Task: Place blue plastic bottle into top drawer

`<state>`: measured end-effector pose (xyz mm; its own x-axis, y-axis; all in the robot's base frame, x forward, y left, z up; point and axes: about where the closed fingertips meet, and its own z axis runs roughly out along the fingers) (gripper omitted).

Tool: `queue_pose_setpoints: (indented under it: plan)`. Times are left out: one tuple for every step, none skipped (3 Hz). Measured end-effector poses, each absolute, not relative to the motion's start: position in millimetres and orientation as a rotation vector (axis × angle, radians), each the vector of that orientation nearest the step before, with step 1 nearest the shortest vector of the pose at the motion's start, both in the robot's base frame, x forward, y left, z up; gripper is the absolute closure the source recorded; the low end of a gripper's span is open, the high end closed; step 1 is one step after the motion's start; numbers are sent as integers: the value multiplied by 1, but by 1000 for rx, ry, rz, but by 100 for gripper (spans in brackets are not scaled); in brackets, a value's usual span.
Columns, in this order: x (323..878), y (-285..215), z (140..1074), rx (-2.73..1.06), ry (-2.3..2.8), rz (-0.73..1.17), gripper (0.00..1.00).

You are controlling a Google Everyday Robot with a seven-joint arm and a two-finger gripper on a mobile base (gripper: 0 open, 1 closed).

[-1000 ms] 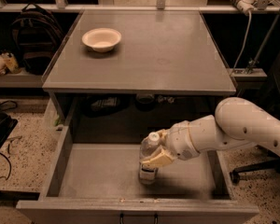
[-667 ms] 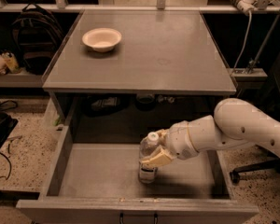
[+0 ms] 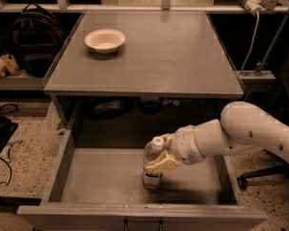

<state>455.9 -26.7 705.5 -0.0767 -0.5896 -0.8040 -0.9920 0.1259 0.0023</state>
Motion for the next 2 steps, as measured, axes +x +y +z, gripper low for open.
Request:
queue_pose_setpoints:
  plan:
    - [456, -27, 706, -1538, 1747, 778, 34]
    - [456, -27, 706, -1538, 1747, 778, 11]
